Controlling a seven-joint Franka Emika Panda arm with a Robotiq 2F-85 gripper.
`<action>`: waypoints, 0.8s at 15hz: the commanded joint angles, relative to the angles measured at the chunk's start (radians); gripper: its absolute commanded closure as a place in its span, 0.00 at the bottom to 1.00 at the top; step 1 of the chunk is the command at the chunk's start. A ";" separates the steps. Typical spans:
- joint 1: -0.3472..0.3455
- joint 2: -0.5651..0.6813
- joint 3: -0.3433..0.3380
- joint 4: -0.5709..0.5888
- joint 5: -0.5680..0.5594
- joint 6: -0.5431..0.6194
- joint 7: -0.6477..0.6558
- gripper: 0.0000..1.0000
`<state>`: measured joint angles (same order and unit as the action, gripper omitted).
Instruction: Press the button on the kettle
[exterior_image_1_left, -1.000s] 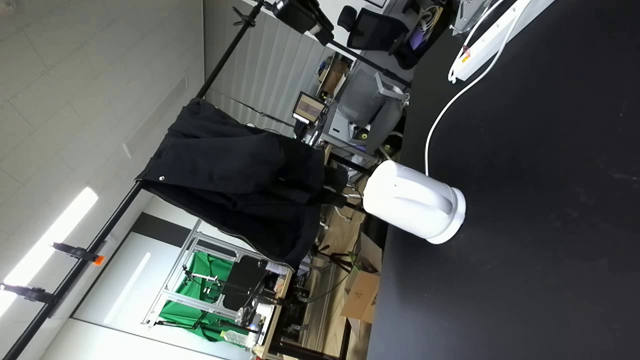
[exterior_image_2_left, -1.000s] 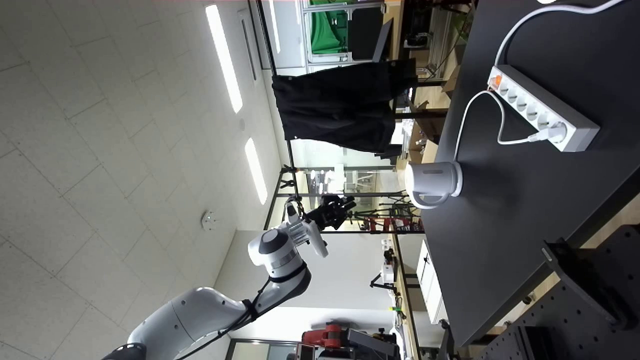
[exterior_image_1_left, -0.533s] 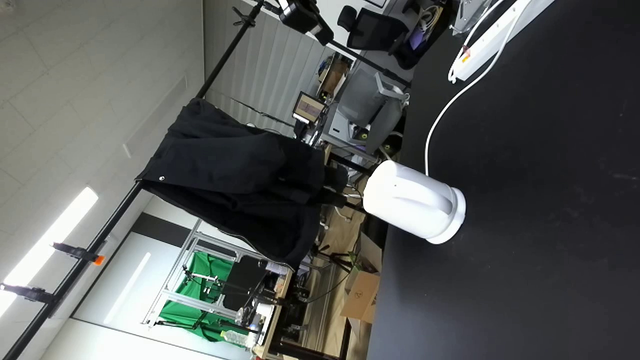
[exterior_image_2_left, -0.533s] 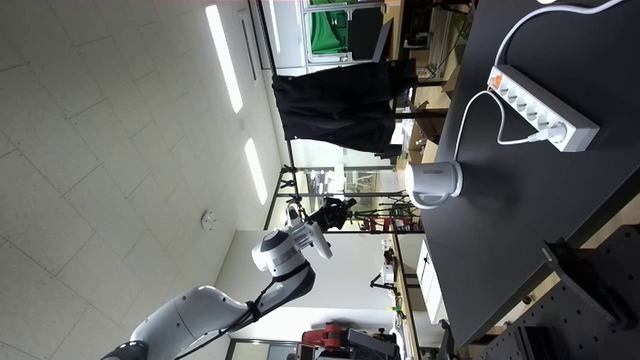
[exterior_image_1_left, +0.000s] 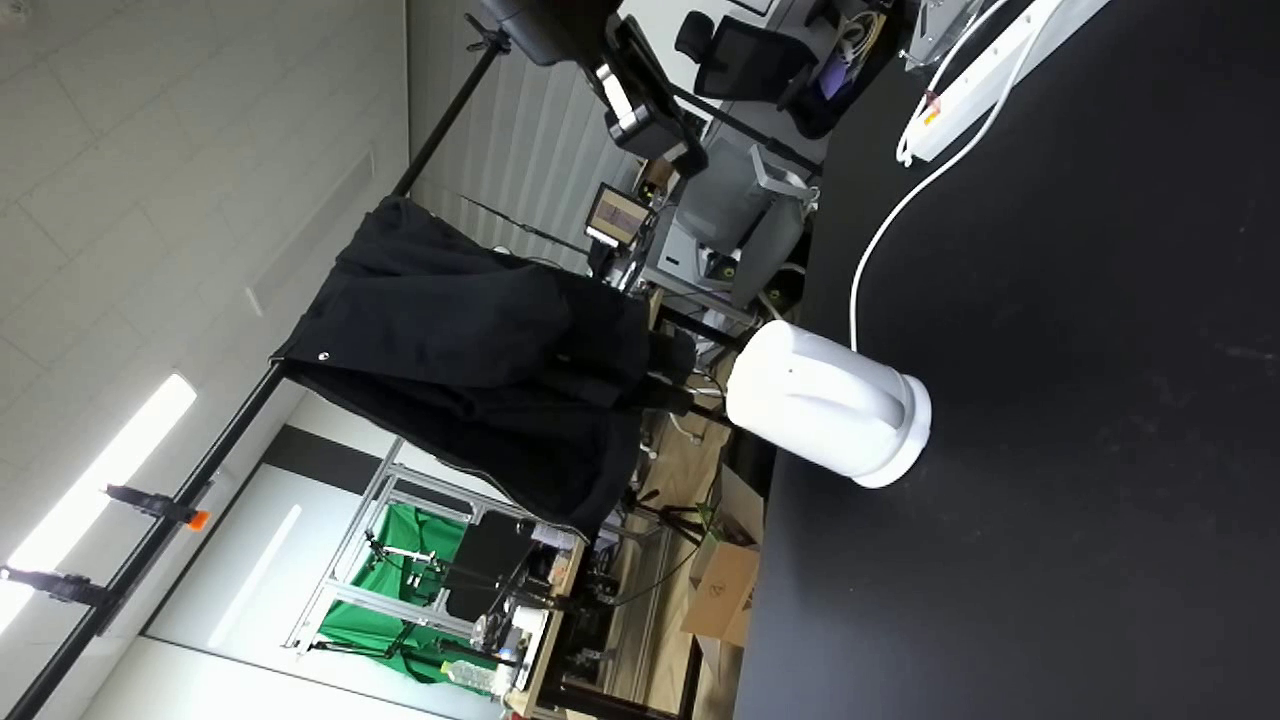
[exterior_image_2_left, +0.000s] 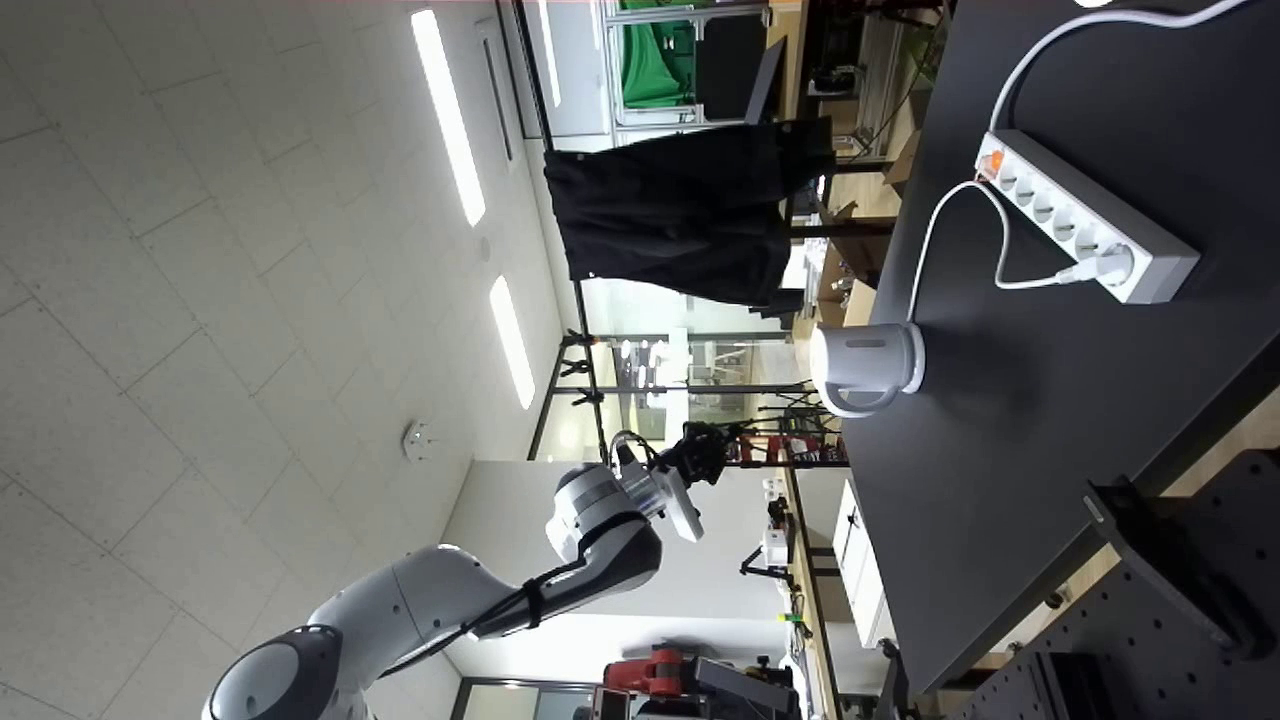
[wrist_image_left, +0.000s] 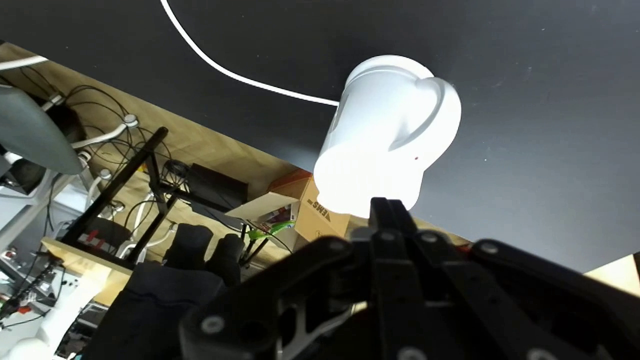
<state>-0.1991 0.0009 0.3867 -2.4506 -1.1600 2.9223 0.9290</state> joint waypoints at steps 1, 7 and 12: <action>0.013 0.129 0.002 0.107 -0.192 -0.028 0.174 1.00; 0.041 0.337 -0.011 0.212 -0.310 -0.049 0.238 1.00; 0.032 0.370 -0.003 0.201 -0.274 -0.033 0.185 0.99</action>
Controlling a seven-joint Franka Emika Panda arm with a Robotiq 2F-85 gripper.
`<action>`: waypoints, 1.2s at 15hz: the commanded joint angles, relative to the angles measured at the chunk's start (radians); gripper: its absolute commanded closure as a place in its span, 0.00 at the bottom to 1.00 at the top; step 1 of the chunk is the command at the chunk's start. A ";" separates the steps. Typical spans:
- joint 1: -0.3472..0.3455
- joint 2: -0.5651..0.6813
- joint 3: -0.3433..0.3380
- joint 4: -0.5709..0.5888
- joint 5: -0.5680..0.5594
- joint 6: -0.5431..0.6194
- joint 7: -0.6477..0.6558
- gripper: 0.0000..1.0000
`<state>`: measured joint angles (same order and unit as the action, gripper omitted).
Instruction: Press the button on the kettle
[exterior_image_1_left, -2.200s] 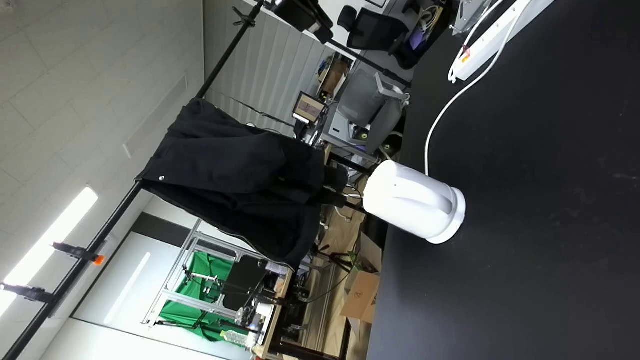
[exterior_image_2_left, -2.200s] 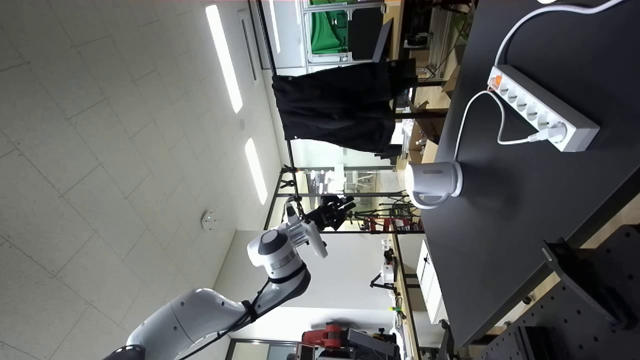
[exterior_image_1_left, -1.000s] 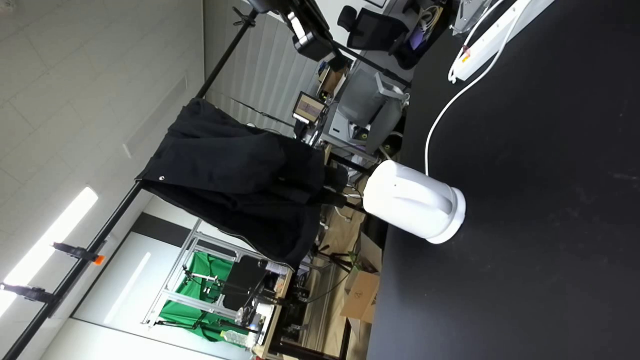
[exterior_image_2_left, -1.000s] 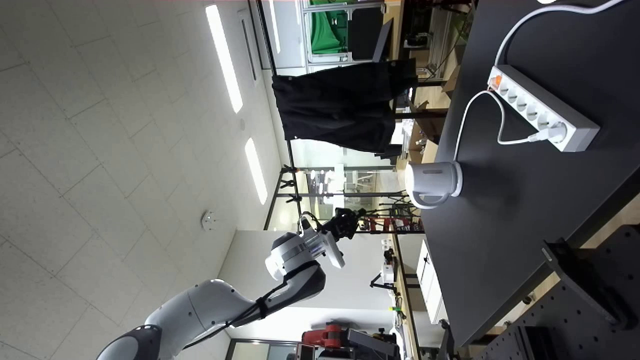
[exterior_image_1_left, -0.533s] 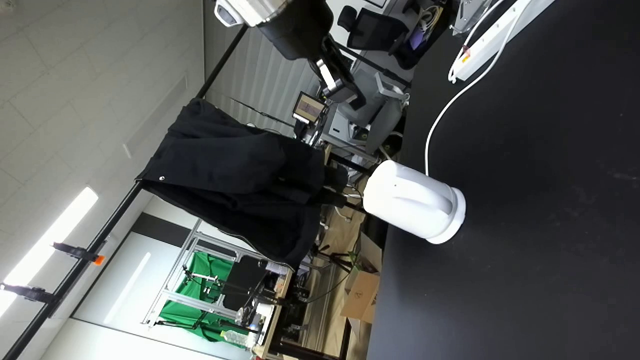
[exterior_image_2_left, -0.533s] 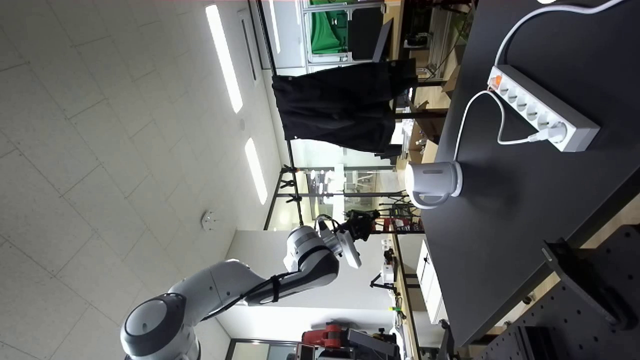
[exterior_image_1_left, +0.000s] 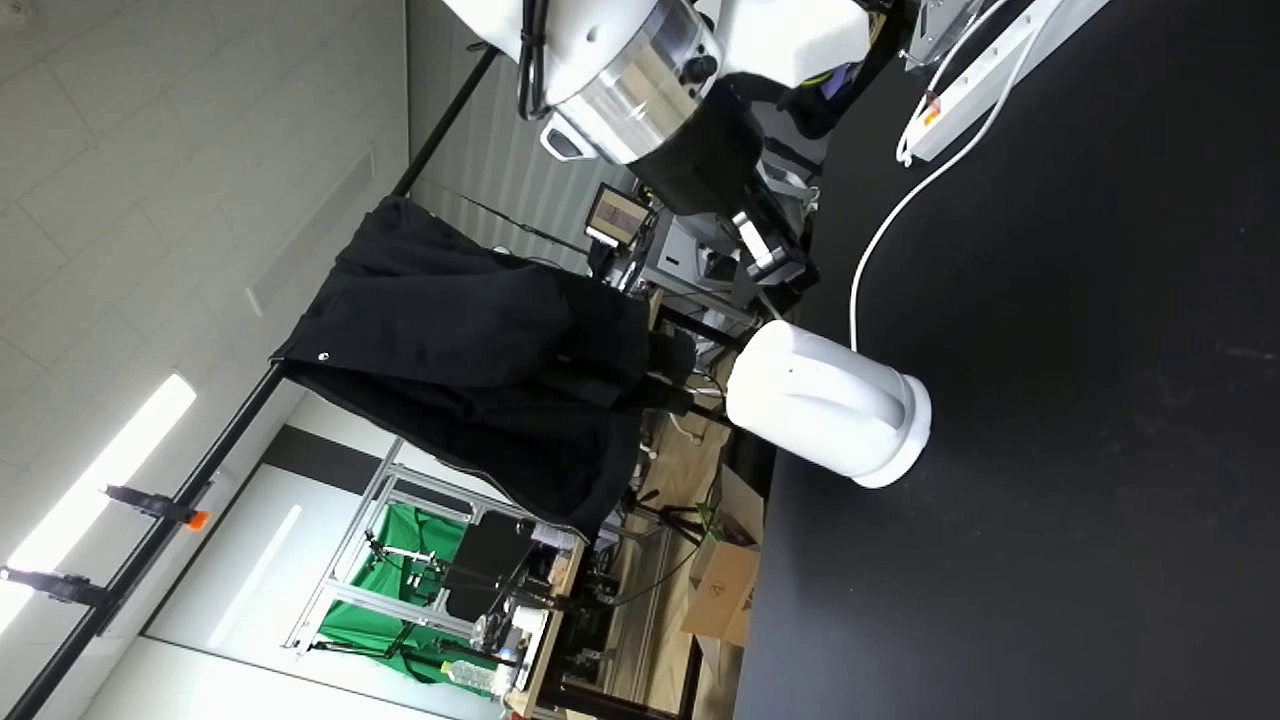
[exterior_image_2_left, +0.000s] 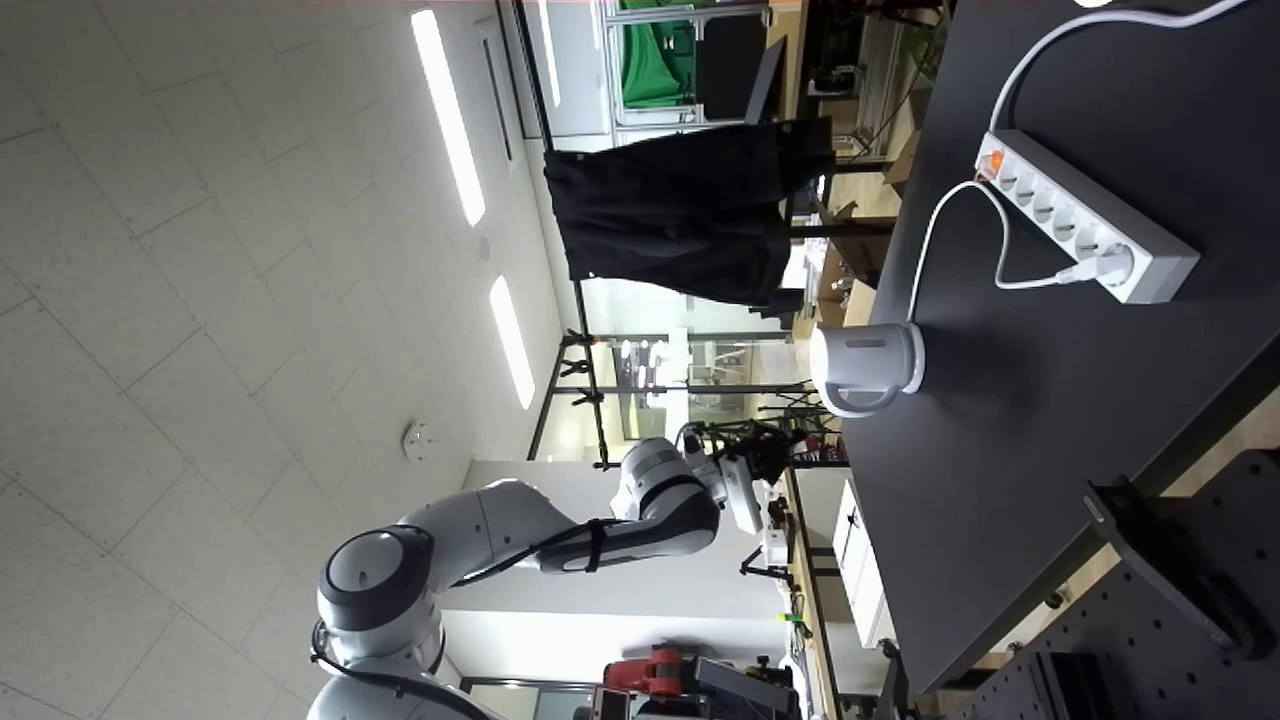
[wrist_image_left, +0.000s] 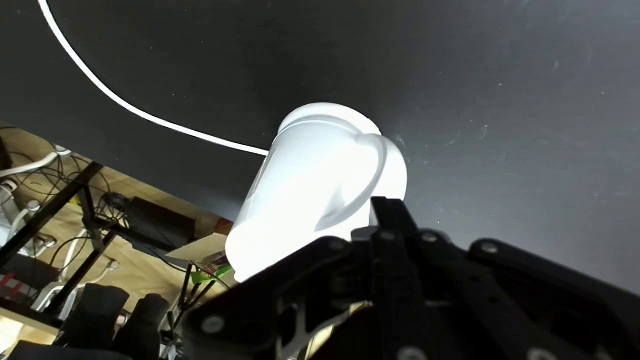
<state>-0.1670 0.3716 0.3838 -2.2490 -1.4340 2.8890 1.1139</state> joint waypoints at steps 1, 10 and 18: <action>0.000 0.004 0.000 0.004 0.000 0.000 0.000 0.99; 0.001 0.005 0.000 0.010 0.000 0.000 0.000 0.99; 0.014 0.029 -0.036 0.106 -0.115 -0.020 0.060 1.00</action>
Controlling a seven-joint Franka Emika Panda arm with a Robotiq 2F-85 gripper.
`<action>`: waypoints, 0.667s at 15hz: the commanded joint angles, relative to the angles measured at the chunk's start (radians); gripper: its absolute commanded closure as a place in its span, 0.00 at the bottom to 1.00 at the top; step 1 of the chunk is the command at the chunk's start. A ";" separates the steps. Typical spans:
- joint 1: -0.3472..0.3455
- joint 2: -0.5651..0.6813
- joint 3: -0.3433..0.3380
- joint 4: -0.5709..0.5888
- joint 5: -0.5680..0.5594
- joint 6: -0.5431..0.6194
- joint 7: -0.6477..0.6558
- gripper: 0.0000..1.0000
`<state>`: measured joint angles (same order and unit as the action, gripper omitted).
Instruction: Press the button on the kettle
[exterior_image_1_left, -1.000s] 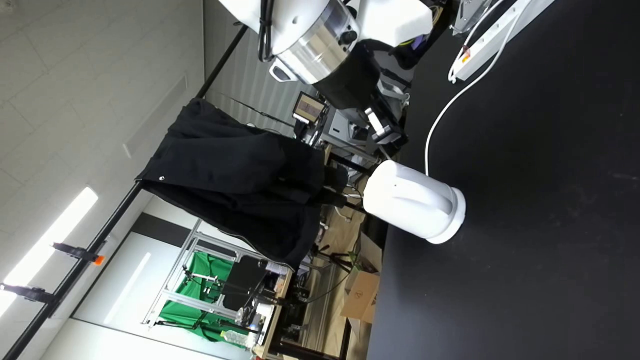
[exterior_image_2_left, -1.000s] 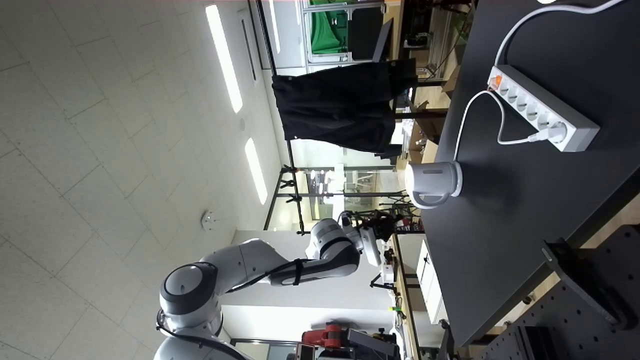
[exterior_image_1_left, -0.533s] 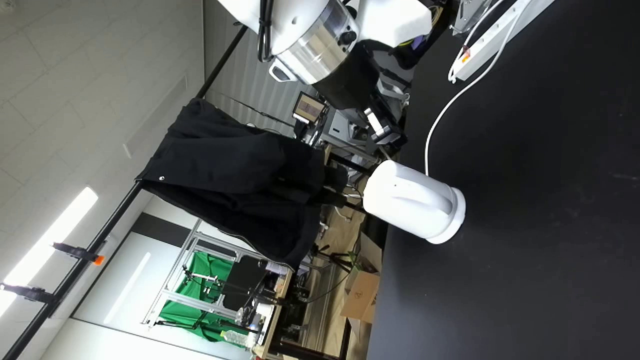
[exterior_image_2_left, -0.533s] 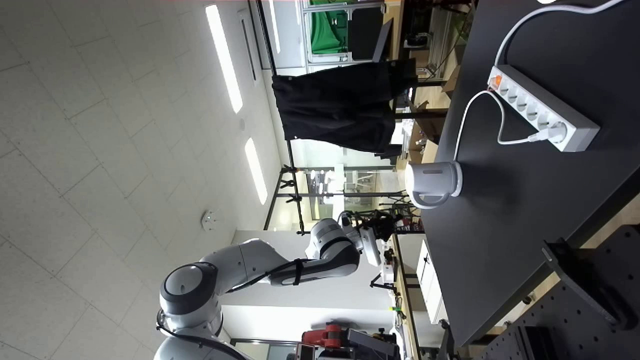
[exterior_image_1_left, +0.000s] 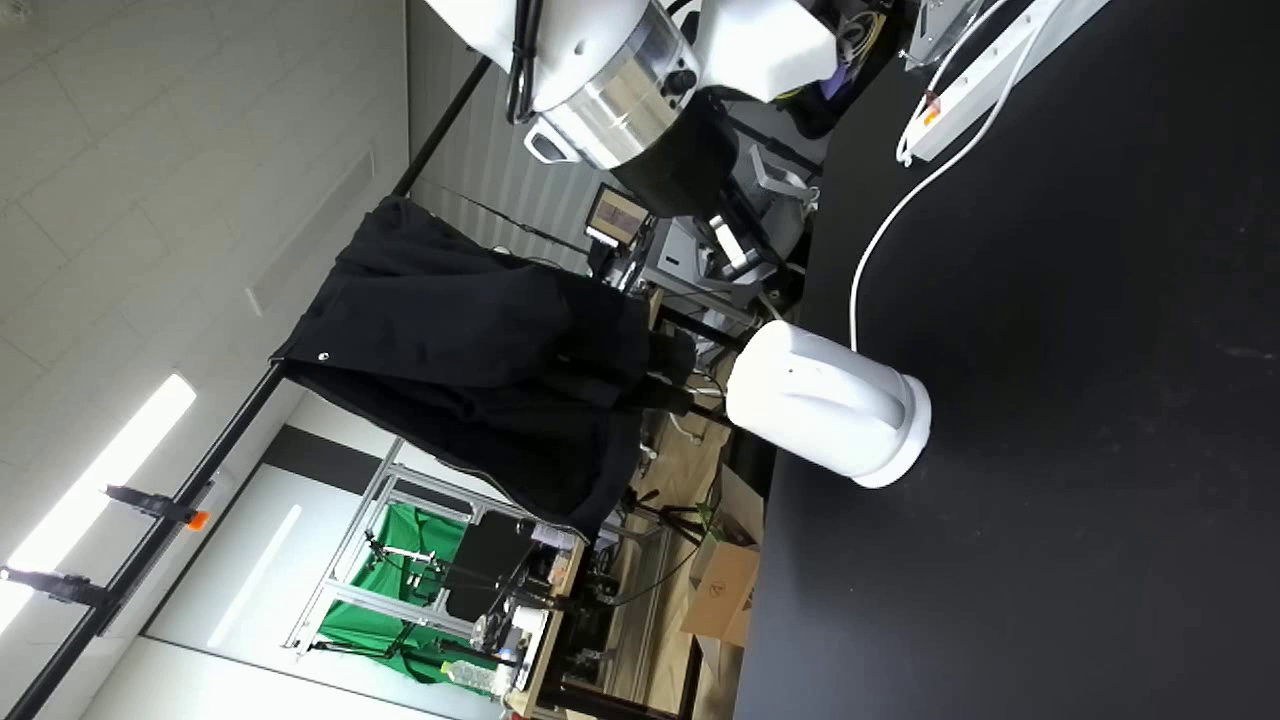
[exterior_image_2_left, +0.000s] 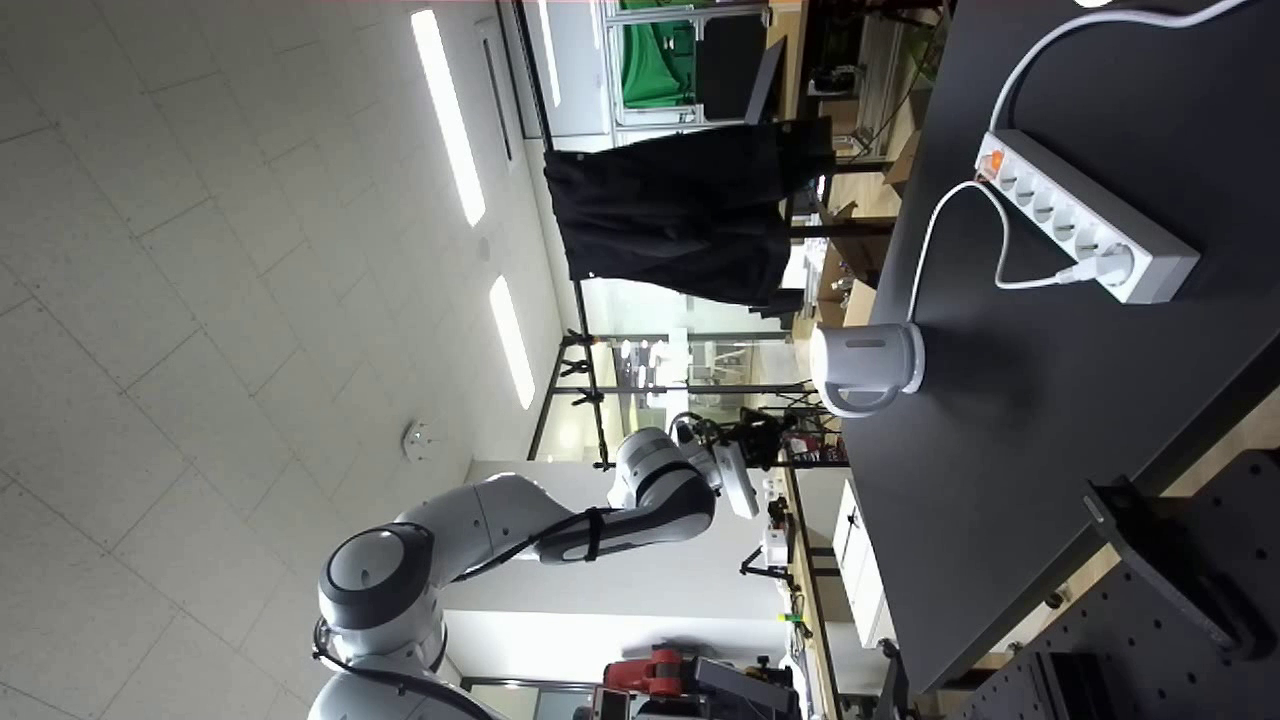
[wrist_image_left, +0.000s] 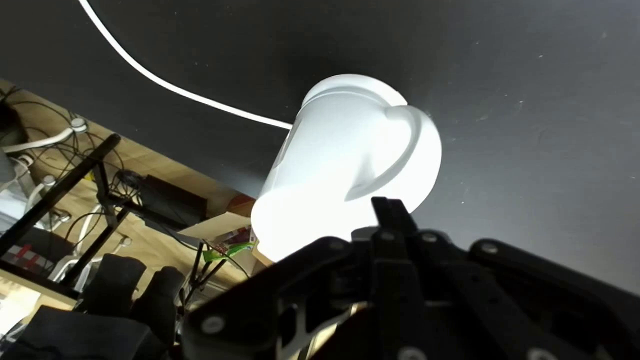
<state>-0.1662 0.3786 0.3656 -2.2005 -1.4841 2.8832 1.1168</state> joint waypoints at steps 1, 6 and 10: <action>0.015 0.032 -0.022 0.075 -0.080 -0.015 0.069 1.00; 0.012 0.106 -0.024 0.145 -0.092 -0.004 0.103 1.00; 0.005 0.168 -0.010 0.169 0.005 -0.005 0.074 1.00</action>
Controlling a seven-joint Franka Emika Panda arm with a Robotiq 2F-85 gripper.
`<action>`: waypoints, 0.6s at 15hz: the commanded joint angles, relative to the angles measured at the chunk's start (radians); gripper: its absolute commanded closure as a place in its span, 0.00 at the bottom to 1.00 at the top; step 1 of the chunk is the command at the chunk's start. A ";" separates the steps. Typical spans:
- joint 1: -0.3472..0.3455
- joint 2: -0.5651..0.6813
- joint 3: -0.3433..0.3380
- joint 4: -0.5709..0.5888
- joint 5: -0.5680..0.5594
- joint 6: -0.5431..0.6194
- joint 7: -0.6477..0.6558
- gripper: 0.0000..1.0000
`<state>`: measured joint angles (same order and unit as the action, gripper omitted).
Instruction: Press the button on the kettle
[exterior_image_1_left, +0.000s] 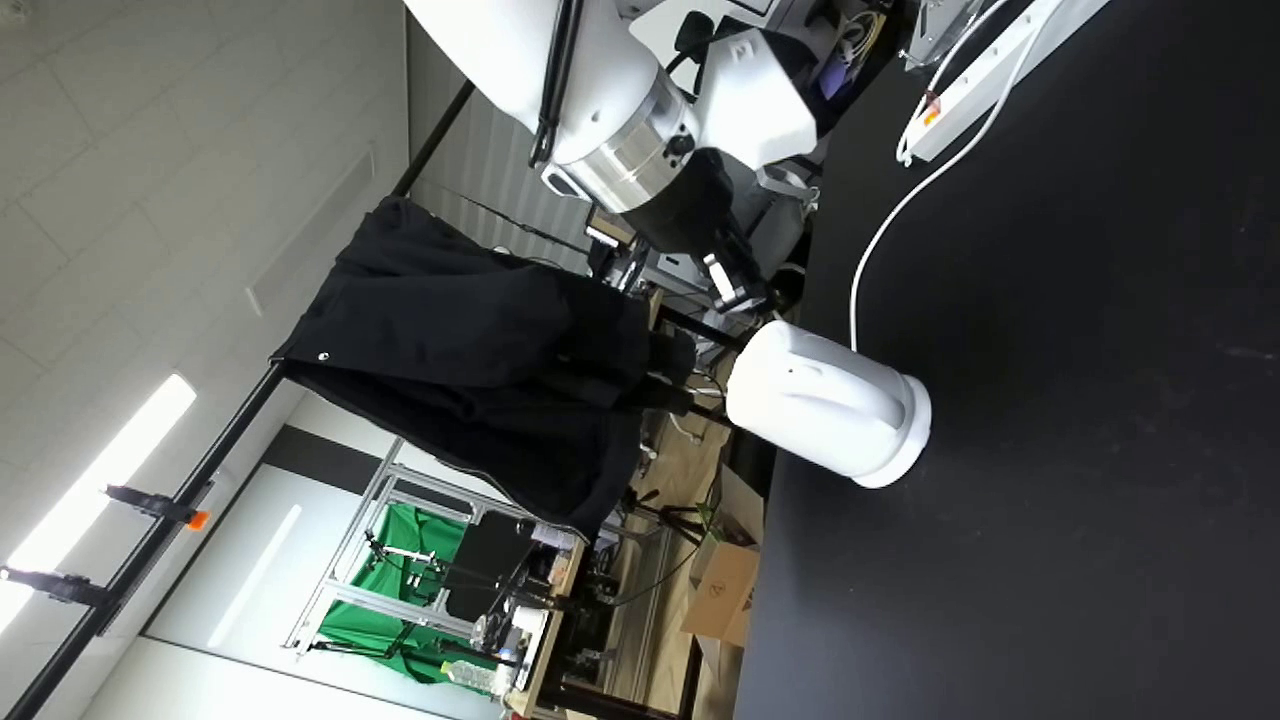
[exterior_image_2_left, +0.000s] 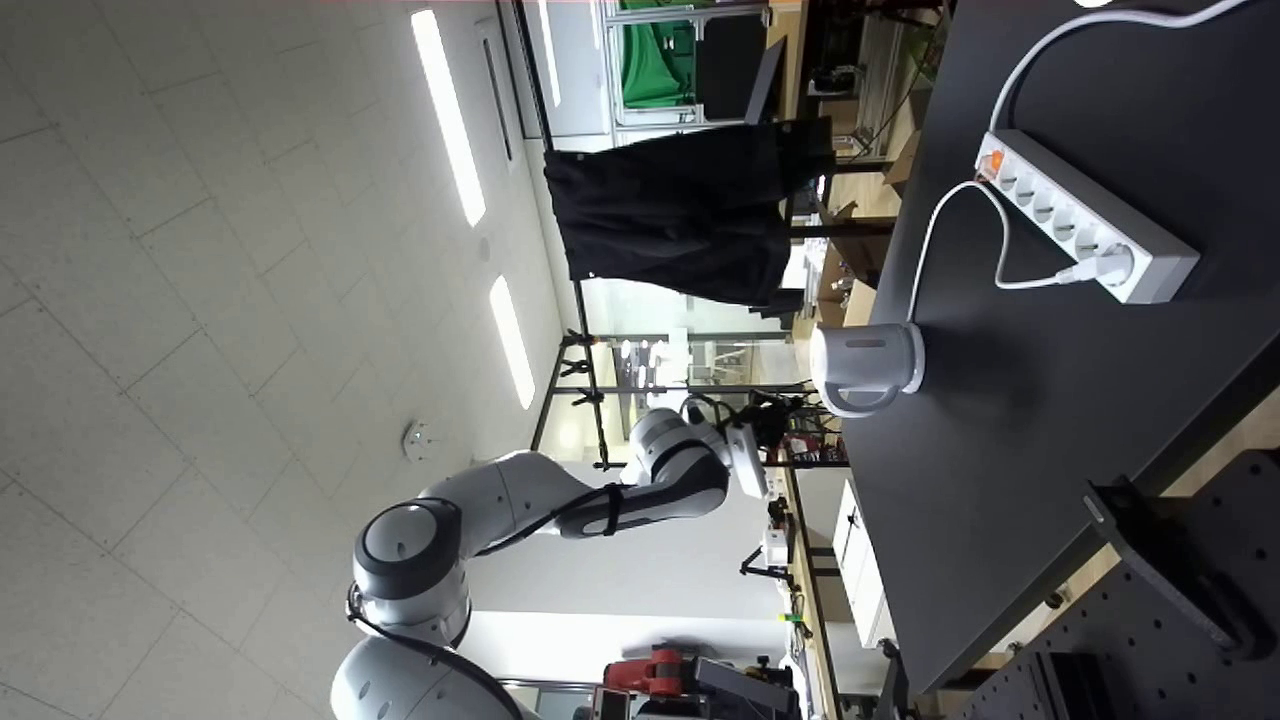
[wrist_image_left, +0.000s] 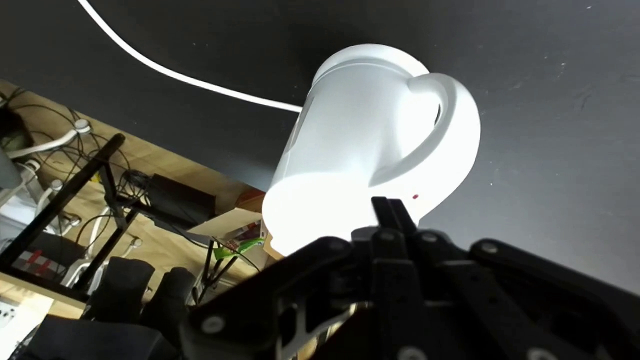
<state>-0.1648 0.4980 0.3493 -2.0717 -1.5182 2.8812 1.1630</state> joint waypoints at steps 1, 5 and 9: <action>0.005 0.060 0.009 0.046 0.060 -0.005 0.028 1.00; 0.008 0.102 0.015 0.071 0.109 0.010 0.028 1.00; 0.022 0.129 0.005 0.110 0.075 0.028 0.057 1.00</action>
<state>-0.1598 0.6022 0.3644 -2.0085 -1.4133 2.8964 1.1655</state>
